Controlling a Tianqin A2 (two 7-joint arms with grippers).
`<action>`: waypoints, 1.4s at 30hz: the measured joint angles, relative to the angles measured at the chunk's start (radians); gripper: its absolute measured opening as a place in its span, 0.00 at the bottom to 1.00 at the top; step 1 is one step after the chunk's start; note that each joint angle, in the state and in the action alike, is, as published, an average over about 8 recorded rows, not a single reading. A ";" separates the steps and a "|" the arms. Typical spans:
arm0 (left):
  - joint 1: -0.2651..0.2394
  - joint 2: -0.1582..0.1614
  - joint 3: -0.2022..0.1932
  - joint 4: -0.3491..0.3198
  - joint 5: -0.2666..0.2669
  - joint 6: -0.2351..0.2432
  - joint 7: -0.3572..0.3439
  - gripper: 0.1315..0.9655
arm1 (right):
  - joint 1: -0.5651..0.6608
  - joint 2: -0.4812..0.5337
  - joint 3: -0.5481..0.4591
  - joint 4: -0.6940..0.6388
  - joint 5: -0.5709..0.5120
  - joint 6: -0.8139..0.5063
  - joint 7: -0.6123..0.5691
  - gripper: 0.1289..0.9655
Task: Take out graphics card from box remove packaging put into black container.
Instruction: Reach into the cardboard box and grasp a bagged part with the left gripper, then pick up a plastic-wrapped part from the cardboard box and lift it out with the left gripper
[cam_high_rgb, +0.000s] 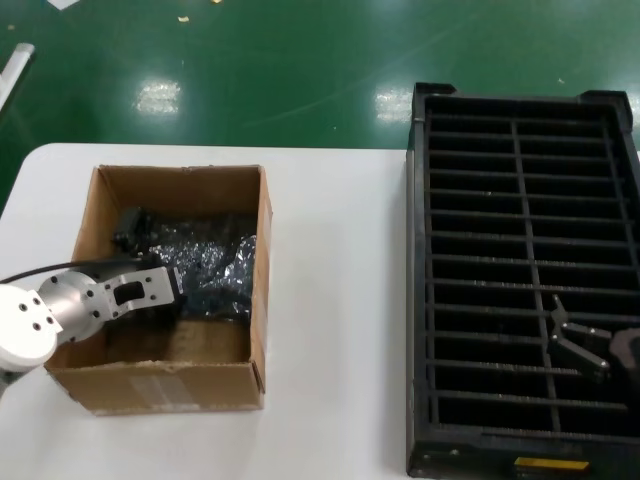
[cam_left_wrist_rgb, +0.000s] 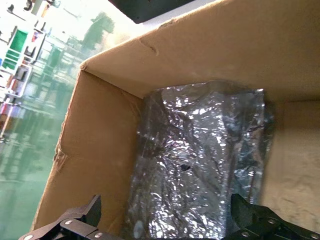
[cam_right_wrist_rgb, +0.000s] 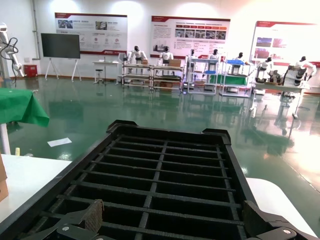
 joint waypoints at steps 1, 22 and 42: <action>-0.004 0.007 -0.002 0.012 -0.009 -0.009 0.025 0.96 | 0.000 0.000 0.000 0.000 0.000 0.000 0.000 1.00; 0.039 0.014 -0.054 -0.017 -0.116 -0.082 0.265 0.56 | 0.000 0.000 0.000 0.000 0.000 0.000 0.000 1.00; 0.109 -0.038 -0.063 -0.157 -0.099 -0.070 0.235 0.15 | 0.000 0.000 0.000 0.000 0.000 0.000 0.000 1.00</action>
